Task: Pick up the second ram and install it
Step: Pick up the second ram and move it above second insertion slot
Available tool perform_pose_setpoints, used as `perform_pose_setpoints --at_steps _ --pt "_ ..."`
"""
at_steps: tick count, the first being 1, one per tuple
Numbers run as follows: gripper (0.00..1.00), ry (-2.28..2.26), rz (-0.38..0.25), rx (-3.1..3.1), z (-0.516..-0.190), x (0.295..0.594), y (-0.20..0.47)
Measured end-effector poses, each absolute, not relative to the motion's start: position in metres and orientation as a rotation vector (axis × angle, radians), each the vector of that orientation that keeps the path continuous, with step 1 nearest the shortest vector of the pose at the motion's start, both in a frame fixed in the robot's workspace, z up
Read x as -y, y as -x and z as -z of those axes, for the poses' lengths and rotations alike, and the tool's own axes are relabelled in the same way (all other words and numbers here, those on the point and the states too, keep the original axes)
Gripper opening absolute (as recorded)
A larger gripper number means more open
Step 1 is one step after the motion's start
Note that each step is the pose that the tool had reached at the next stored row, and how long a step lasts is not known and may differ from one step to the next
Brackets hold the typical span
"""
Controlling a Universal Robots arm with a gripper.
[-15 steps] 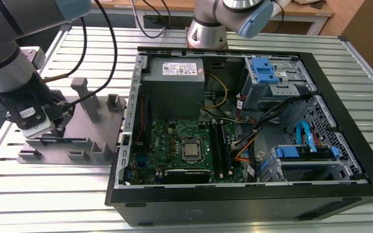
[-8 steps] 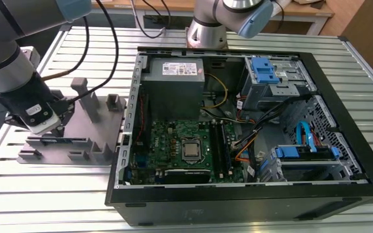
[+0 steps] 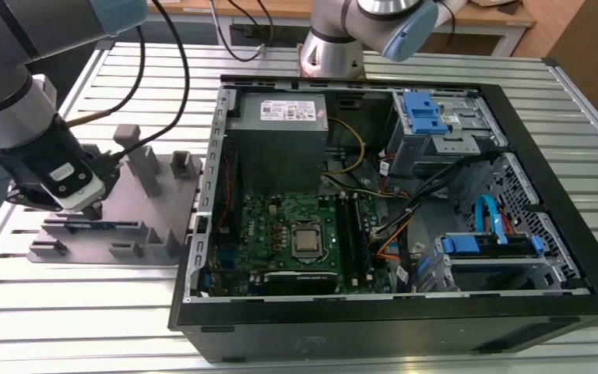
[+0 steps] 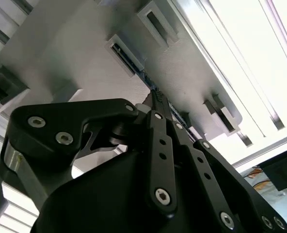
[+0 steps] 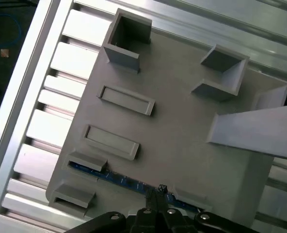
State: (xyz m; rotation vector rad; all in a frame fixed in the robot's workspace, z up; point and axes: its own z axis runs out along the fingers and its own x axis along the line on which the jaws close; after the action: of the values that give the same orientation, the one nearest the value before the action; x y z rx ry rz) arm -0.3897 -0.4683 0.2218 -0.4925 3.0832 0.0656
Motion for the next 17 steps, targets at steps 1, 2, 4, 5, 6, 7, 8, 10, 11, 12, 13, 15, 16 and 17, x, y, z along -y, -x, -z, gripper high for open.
perform_pose_setpoints --at_steps 1,2,4,5,6,7,8,10,11,12,13,15,16,17 --pt "0.11 0.512 -0.066 -3.08 -0.2217 0.4683 0.3897" --pt "0.11 0.532 -0.066 -3.077 -0.2218 0.4683 0.3897" --pt "0.11 0.572 -0.066 -3.071 -0.2218 0.4683 0.3897" --pt "0.11 0.591 -0.066 -3.067 -0.2218 0.4683 0.3897" --pt "0.11 0.609 -0.067 -3.064 -0.2217 0.4683 0.3897" --pt "0.11 0.629 -0.067 -3.06 -0.2218 0.4683 0.3897" --pt "0.11 0.648 -0.067 -3.057 -0.2218 0.4683 0.3897" --pt "0.11 0.685 -0.067 -3.049 -0.2217 0.4683 0.3897" --pt "0.11 0.704 -0.067 -3.045 -0.2217 0.4683 0.3897" --pt "0.11 0.722 -0.068 -3.041 -0.2217 0.4683 0.3897" --pt "0.11 0.741 -0.068 -3.037 -0.2218 0.4683 0.3897" --pt "0.11 0.78 -0.068 -3.027 -0.2218 0.4683 0.3897" --pt "0.11 0.799 -0.068 -3.023 -0.2218 0.4683 0.3897" --pt "0.11 0.818 -0.068 -3.018 -0.2218 0.4683 0.3897"
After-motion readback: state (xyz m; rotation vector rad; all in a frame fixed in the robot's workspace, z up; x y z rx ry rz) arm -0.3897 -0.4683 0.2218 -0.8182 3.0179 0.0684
